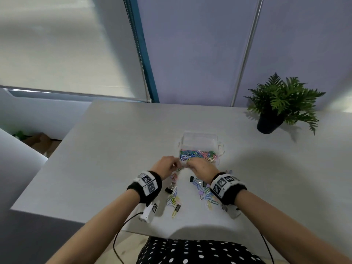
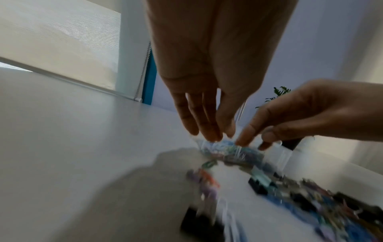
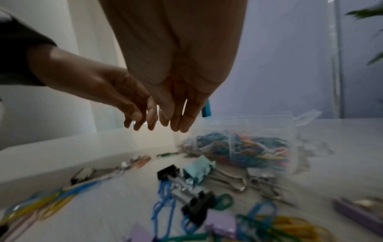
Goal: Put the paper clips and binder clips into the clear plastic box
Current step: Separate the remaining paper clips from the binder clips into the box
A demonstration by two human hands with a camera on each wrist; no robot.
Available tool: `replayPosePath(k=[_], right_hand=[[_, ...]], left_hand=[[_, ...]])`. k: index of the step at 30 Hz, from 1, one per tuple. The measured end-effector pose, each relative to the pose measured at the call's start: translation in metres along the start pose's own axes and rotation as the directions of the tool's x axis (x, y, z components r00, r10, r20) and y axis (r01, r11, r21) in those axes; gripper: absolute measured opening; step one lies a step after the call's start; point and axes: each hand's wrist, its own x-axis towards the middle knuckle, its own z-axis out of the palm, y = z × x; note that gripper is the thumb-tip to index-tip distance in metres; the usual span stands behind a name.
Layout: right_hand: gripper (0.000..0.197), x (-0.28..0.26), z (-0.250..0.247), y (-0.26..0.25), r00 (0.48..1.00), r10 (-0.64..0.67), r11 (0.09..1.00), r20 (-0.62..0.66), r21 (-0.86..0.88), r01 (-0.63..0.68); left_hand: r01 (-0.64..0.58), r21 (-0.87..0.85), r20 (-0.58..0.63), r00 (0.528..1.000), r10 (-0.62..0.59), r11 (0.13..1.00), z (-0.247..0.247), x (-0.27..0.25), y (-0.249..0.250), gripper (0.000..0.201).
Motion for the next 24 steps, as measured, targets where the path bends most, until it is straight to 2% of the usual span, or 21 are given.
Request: replayPosePath(k=[3,5,7,9,13,16,18,21,24], right_hand=[[0.041,0.01,0.025,-0.01,0.996,-0.043,0.994,0.073,-0.101,0.05],[0.042,0.016,0.037,-0.016,0.993,-0.042,0.983,0.107,-0.174,0.061],[0.037,0.02,0.047,-0.022,0.993,0.0,0.971,0.119,-0.238,0.029],[0.037,0.022,0.057,-0.026,0.995,0.073,0.97,0.069,-0.238,-0.054],[0.032,0.022,0.068,-0.033,0.989,0.142,0.972,-0.051,-0.182,-0.149],[0.024,0.021,0.064,-0.033,0.975,0.2,0.976,-0.1,-0.069,-0.207],[0.022,0.019,0.061,-0.031,0.966,0.226,0.973,-0.124,-0.023,-0.231],[0.019,0.018,0.056,-0.031,0.955,0.266,0.962,-0.132,-0.025,-0.271],[0.016,0.02,0.053,-0.035,0.948,0.298,0.949,-0.11,-0.073,-0.307]], left_hand=[[0.072,-0.021,-0.135,0.988,-0.074,0.997,0.018,-0.026,-0.019,0.016],[0.133,0.002,-0.096,0.987,-0.132,0.991,0.031,-0.037,-0.024,0.018],[0.202,0.066,-0.004,0.979,-0.203,0.977,0.044,-0.044,-0.025,0.036],[0.244,0.09,0.035,0.968,-0.248,0.966,0.055,-0.048,-0.025,0.052],[0.264,0.037,-0.066,0.963,-0.261,0.964,0.057,-0.05,-0.032,0.04],[0.303,0.032,-0.085,0.95,-0.299,0.953,0.051,-0.05,-0.038,0.038],[0.299,0.084,-0.105,0.951,-0.29,0.951,0.048,-0.05,-0.038,0.04],[0.201,0.148,-0.191,0.967,-0.171,0.968,0.051,-0.049,-0.026,0.035],[0.178,0.17,-0.157,0.976,-0.152,0.969,0.062,-0.046,-0.006,0.037]])
